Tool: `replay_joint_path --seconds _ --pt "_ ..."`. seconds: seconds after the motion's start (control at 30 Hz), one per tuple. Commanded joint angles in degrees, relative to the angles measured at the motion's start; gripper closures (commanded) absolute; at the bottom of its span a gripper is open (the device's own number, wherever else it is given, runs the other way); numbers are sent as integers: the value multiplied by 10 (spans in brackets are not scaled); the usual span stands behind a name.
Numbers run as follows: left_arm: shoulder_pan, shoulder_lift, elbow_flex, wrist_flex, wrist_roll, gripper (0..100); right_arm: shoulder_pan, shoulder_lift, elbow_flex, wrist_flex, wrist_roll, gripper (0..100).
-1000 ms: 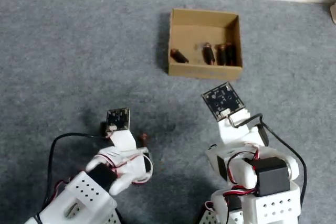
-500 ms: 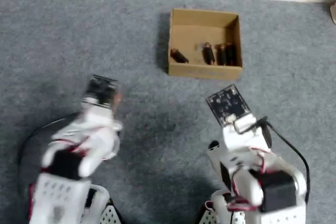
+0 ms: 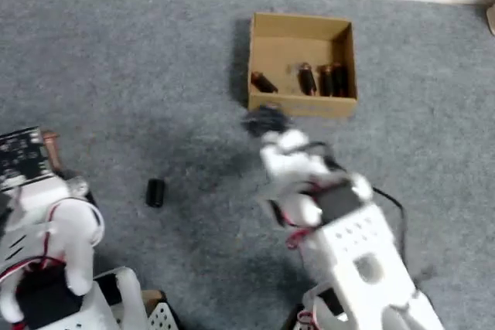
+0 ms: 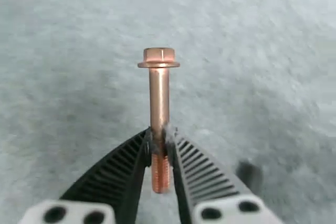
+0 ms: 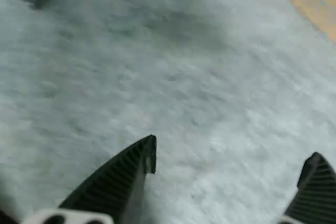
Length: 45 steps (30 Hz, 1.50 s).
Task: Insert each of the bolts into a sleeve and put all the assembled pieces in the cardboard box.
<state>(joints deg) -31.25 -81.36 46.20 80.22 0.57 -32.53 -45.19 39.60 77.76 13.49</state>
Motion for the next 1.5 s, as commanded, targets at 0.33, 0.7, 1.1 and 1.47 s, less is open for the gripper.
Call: replay_joint_path --seconds 0.33,0.7,1.1,1.47 --pt "-132 26 -155 -1 -2 994 -212 402 -305 -127 -287 607" --pt "-153 22 -169 -1 -2 994 -231 582 -408 -255 -436 607" --pt "-154 22 -170 -2 -2 994 -257 663 -486 -256 -658 607" --pt "-154 22 -170 -4 -2 994 -281 733 -484 -256 -705 607"
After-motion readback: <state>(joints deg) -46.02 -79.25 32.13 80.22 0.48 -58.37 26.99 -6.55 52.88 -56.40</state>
